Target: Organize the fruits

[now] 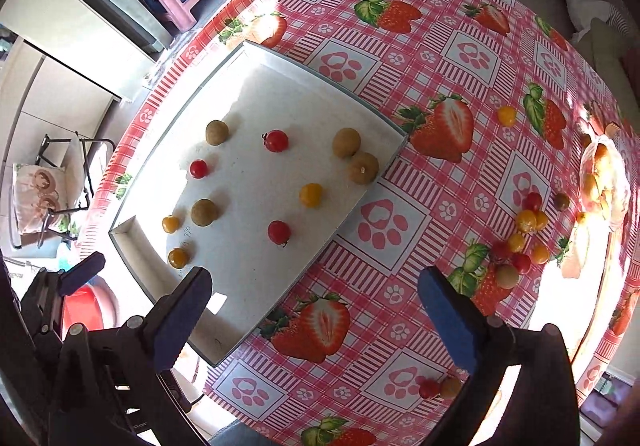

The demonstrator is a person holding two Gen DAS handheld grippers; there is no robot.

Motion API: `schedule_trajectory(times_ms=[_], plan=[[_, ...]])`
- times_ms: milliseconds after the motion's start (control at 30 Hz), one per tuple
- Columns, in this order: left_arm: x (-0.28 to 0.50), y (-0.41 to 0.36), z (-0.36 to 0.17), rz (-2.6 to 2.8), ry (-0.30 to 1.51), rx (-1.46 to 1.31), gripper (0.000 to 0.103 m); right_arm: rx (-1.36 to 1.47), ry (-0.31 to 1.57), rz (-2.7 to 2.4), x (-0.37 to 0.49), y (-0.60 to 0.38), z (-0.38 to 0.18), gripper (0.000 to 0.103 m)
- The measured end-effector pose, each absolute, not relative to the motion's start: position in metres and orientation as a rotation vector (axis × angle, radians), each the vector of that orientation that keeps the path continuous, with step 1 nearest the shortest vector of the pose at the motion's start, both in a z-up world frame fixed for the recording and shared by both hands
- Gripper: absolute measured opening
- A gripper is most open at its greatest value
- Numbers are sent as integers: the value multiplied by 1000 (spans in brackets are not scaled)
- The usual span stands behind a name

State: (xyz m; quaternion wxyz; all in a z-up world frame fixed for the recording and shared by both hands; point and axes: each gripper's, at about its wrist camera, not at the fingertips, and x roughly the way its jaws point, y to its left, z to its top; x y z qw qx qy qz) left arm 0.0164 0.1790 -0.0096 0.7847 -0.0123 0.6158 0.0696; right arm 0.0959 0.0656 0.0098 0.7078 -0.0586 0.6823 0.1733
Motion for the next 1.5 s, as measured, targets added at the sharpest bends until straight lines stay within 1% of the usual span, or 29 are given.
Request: schedule_trajectory(times_ms=[367, 767, 1500], plan=[[-12, 165, 7, 195, 1336, -46, 103, -193, 1485, 418, 72, 62, 29, 103], [-20, 157, 18, 177, 1317, 5, 103, -225, 1459, 401, 56, 56, 43, 103], [-17, 165, 8, 153, 1349, 30, 103, -234, 1472, 378, 52, 59, 41, 103]])
